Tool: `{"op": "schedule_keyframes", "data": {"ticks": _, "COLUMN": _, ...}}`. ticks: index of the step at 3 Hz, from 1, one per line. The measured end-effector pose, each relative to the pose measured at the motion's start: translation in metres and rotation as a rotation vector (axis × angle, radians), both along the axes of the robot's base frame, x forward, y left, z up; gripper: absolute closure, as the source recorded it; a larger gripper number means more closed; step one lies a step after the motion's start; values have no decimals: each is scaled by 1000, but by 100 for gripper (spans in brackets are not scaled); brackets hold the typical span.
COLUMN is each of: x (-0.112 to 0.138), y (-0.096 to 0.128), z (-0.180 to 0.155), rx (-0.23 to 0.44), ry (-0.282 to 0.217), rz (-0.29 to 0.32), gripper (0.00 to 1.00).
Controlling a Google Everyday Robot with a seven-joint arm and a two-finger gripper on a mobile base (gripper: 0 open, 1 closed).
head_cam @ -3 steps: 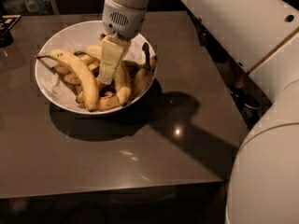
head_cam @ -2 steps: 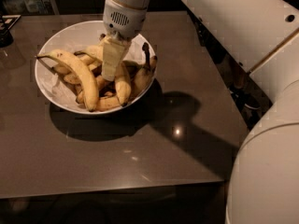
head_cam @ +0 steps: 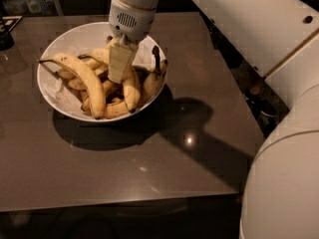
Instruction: Pick banana from white bowl
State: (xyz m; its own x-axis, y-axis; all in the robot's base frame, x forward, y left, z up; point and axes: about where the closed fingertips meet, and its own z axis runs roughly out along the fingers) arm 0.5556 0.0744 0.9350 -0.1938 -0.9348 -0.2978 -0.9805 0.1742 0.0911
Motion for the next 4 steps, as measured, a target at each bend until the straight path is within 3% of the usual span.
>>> {"op": "schedule_keyframes", "data": {"ticks": 1, "x": 0, "y": 0, "z": 2, "rx": 0, "ry": 0, "rz": 0, "gripper": 100}}
{"op": "schedule_keyframes", "data": {"ticks": 2, "x": -9, "y": -4, "z": 16, "rx": 1, "ry": -89, "rz": 7, "gripper": 100}}
{"op": "schedule_keyframes", "data": {"ticks": 4, "x": -29, "y": -3, "z": 49, "rx": -19, "ry": -199, "rz": 59, "gripper": 100}}
